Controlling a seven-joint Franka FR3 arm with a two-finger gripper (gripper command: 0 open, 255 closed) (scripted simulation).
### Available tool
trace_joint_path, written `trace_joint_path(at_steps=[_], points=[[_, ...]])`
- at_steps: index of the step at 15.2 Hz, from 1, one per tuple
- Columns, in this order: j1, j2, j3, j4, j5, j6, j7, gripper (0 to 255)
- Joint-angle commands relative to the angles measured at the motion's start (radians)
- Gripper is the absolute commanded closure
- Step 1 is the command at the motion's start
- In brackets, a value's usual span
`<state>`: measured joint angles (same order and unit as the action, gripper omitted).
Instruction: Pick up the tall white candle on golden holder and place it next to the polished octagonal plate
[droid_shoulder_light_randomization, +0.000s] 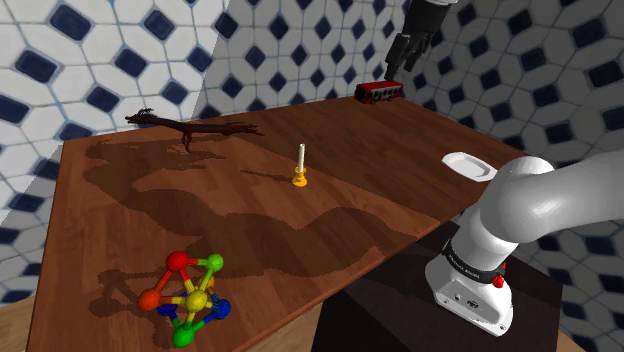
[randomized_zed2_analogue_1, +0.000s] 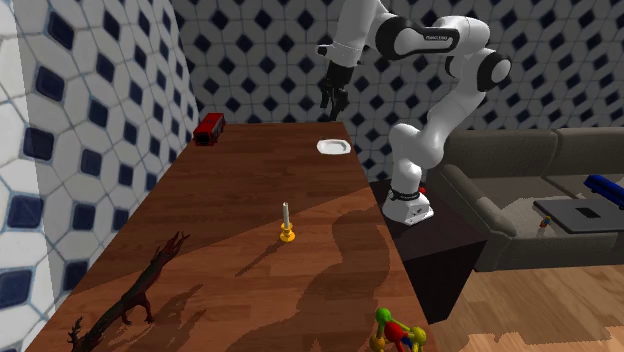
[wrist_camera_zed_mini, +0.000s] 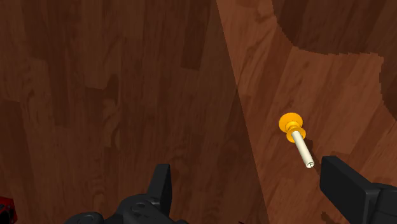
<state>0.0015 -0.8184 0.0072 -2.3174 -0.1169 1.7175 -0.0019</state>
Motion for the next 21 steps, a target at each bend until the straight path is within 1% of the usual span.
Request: trace_joint_path(at_steps=[1, 6, 11, 16, 21], points=[[0.0, 0.0, 0.0, 0.0, 0.0, 0.0, 0.0, 0], [0.021, 0.015, 0.0, -0.154, 0.029, 0.205, 0.024, 0], [0.044, 0.079, 0.005, -0.274, 0.058, 0.425, 0.045, 0], [0.071, 0.197, 0.012, -0.354, 0.087, 0.662, 0.061, 0], [0.102, 0.369, 0.021, -0.387, 0.119, 0.906, 0.07, 0]])
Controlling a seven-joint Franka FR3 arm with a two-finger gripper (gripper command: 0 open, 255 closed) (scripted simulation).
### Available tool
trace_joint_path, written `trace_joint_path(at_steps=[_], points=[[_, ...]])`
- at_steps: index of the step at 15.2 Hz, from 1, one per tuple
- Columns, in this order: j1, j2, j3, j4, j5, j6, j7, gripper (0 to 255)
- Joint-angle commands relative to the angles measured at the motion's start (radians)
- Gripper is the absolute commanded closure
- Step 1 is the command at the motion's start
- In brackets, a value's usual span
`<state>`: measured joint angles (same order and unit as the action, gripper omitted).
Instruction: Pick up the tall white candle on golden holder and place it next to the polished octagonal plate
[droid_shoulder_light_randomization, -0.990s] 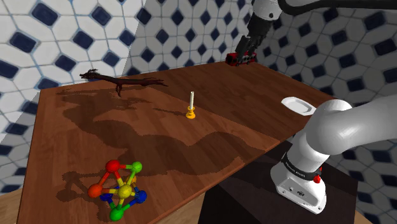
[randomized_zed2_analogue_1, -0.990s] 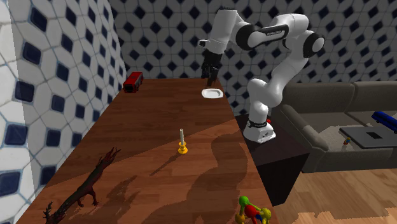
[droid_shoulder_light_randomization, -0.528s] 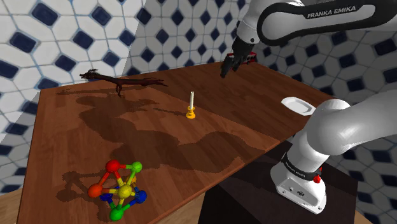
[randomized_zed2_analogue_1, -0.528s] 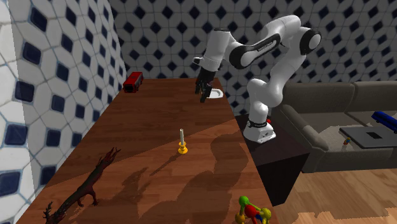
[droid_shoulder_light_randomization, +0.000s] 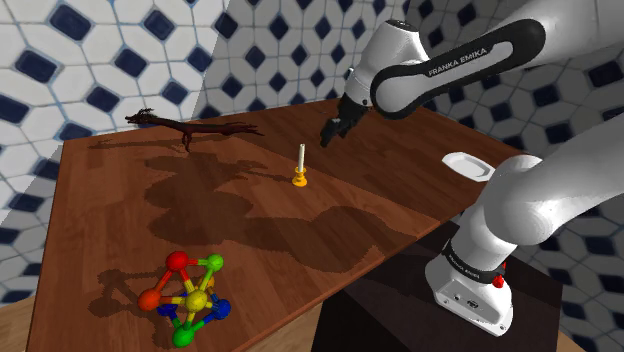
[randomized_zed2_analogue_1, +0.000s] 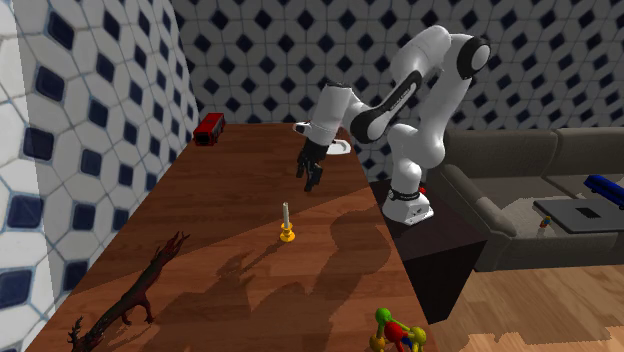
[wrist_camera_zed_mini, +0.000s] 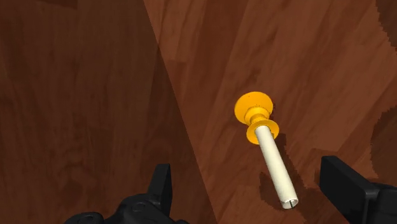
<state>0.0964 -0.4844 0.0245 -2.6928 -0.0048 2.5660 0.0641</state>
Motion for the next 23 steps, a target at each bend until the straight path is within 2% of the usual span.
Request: trace_joint_path(at_steps=[1, 7, 15, 23], points=[[0.015, 0.074, 0.005, -0.012, 0.015, 0.106, 0.004, 0], [0.072, 0.336, 0.005, 0.026, 0.079, 0.38, -0.014, 0], [0.085, 0.495, 0.002, 0.072, 0.108, 0.496, -0.036, 0], [0.084, 0.495, 0.003, 0.072, 0.107, 0.496, -0.036, 0]])
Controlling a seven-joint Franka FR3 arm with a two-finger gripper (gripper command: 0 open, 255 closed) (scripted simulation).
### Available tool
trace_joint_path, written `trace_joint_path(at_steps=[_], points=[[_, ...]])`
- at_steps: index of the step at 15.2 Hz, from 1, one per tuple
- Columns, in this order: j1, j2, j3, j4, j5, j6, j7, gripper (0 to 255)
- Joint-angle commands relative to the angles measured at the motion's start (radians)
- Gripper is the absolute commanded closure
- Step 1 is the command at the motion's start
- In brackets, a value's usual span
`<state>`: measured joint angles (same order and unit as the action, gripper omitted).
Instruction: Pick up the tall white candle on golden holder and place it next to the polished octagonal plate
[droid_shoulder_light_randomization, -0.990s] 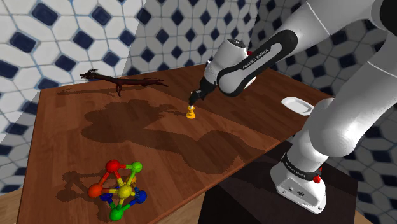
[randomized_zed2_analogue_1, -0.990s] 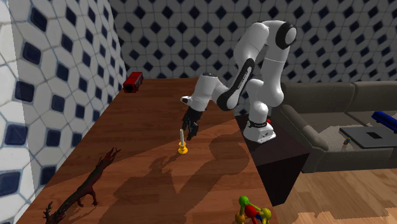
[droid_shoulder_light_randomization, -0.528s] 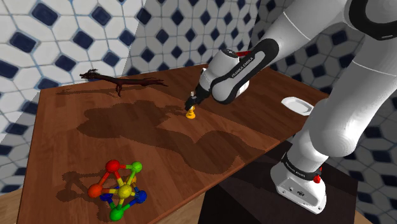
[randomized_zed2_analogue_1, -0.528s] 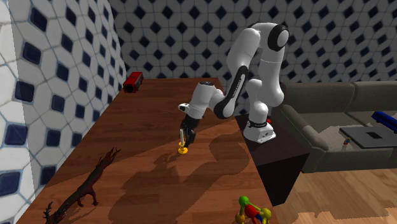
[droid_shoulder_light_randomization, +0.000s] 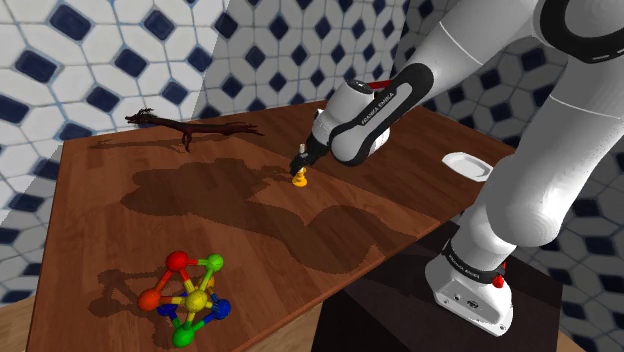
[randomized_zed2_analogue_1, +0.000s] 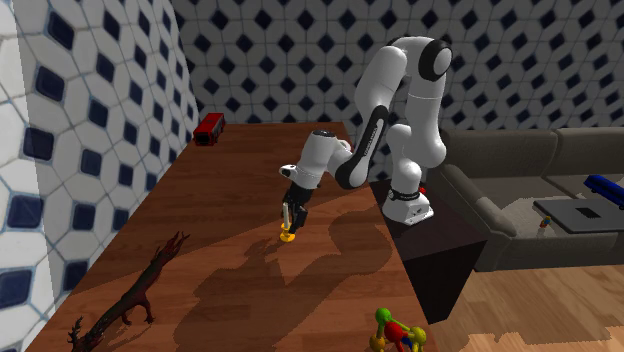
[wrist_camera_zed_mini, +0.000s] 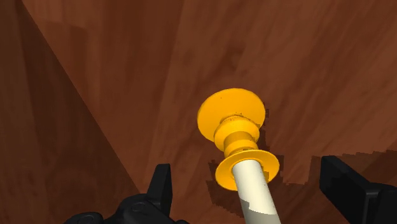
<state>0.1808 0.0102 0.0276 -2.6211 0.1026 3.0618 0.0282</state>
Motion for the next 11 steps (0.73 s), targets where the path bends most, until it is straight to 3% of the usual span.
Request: trace_joint_path(at_steps=[1, 11], points=[[0.0, 0.0, 0.0, 0.0, 0.0, 0.0, 0.0, 255], [0.0, -0.014, -0.001, 0.001, -0.006, -0.015, 0.005, 255]])
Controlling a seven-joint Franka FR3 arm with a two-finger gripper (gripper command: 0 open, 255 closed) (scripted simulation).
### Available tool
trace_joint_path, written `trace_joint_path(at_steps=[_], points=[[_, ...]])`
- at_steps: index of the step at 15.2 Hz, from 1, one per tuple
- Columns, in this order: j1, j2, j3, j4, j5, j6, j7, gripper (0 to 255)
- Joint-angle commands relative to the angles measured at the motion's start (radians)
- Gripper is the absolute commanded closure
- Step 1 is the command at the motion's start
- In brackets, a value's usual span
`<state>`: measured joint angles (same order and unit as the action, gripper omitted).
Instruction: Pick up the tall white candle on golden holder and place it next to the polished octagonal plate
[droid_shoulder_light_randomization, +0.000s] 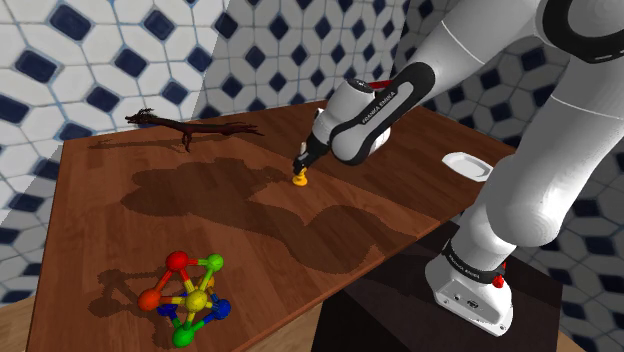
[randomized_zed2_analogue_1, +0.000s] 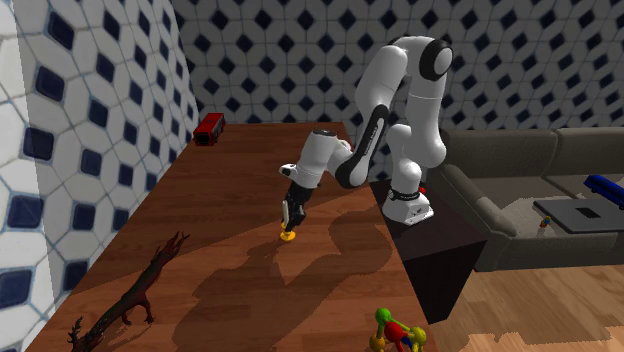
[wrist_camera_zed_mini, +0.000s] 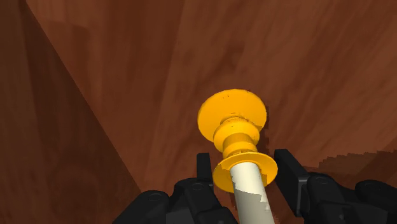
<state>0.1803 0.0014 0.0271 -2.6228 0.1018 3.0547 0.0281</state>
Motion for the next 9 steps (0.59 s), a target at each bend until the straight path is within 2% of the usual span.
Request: trace_joint_path(at_steps=[1, 9], points=[[-0.001, -0.02, -0.001, 0.004, -0.011, -0.024, 0.01, 255], [-0.009, -0.125, 0.001, 0.024, -0.036, -0.149, 0.032, 255]])
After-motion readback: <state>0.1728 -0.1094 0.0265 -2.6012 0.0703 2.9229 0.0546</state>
